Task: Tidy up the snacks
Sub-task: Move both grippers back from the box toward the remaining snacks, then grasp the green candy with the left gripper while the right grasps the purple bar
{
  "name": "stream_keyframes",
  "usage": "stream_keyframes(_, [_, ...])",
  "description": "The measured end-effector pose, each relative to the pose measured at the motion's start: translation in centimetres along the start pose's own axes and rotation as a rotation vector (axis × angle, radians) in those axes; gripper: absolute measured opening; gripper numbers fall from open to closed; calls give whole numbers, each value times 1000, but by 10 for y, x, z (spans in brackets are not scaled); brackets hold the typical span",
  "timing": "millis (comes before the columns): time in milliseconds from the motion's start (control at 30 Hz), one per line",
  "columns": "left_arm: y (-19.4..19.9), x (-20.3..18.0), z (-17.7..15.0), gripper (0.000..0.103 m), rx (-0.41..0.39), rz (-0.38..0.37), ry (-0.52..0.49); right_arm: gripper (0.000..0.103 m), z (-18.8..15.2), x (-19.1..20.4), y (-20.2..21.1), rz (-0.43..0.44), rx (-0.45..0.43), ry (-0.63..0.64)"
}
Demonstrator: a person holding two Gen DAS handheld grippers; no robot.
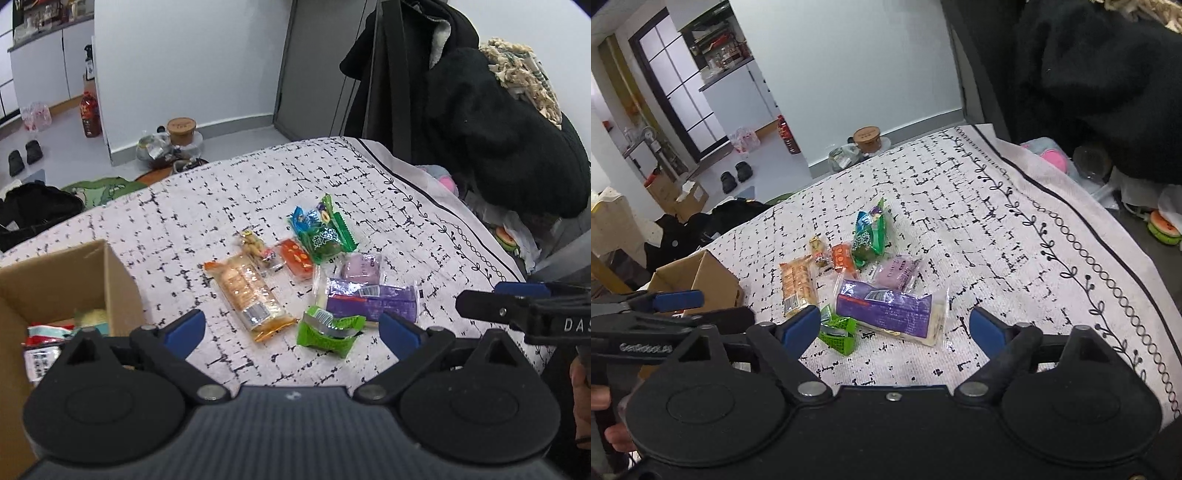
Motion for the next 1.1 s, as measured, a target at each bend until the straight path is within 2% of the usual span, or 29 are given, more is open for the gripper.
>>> stream_keyframes(100, [-11,0,2,99,9,-4,18,75,4,0,-8,20,4,14])
stream_keyframes(333, [-40,0,5,81,49,5,62,55,9,-1,-33,38,41,32])
stream_keyframes(433, [-55,-2,6,75,68,9,71,50,10,-2,-43,42,56,43])
stream_keyframes(767, [-93,-13,-3,72,156,16,68,47,15,-8,-70,60,81,45])
stream_keyframes(900, [-96,-13,-6,72,172,15,75,46,16,-10,-81,82,86,47])
stream_keyframes(1100, [-96,-11,-15,72,221,13,71,45,5,-14,-92,78,148,43])
Point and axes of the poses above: each gripper's, at about its wrist camera, not at the fingertips, and y roughly against the way its jaws point, x to its left, z to its top, the point moved 6 cm from there along -y, roughly the way its jaws point, and after that the axes turned 3 degrees about -y, right-handed, at the moved point
